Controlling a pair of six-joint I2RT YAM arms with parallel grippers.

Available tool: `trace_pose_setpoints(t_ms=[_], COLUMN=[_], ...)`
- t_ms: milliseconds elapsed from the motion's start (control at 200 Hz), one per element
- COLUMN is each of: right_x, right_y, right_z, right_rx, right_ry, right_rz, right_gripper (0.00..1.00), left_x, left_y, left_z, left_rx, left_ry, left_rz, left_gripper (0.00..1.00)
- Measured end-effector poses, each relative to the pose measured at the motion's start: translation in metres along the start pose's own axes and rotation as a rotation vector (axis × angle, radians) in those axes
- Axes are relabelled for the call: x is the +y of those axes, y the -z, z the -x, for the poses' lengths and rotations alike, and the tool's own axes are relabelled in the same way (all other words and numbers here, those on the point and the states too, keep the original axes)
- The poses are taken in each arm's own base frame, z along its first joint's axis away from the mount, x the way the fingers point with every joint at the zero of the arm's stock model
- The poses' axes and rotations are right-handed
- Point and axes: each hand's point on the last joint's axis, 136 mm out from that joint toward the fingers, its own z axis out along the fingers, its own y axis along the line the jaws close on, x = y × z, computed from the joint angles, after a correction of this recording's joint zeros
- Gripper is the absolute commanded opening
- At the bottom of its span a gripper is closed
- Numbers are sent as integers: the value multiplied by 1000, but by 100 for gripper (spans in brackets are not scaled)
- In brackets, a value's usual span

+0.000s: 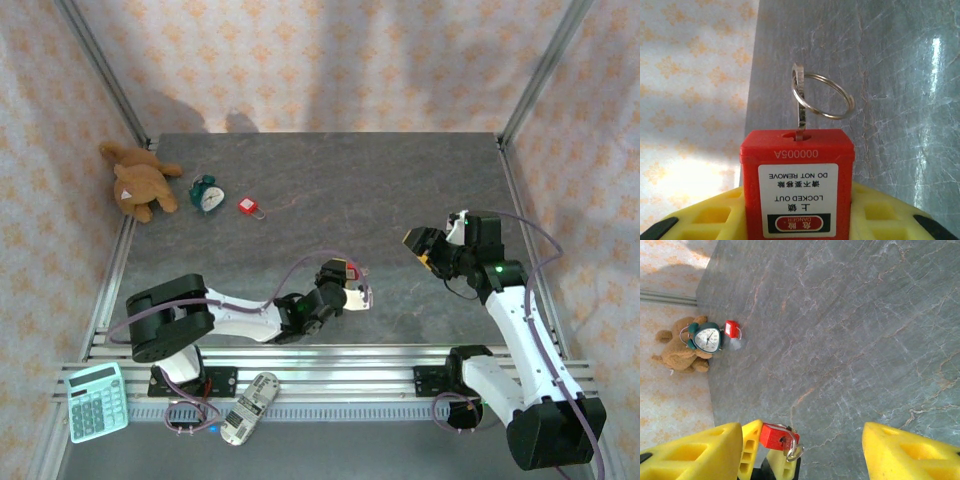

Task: Unlock with the key

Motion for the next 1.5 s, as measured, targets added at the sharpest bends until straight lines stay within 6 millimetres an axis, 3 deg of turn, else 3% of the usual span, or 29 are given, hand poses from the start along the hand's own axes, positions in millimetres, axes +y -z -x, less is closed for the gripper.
trace_pose_setpoints(t_ms=[475, 1006, 1356, 1502], right_x=[-4, -7, -6, -8], right_y=[-2, -3, 3, 3], right_z=[-2, -5, -4, -4], right_rx=[7, 9, -23, -26], right_ry=[-6, -6, 7, 8], right_rz=[-6, -4, -6, -13], right_gripper=[63, 62, 62, 62], left_x=[-29, -32, -42, -41], left_y=[-6, -7, -31, -42], left_z=[-15, -19, -43, -40], left_rx=[61, 84, 160, 171], left_ry=[25, 90, 123, 108], left_rz=[-266, -436, -506, -520], left_gripper=[38, 37, 38, 38])
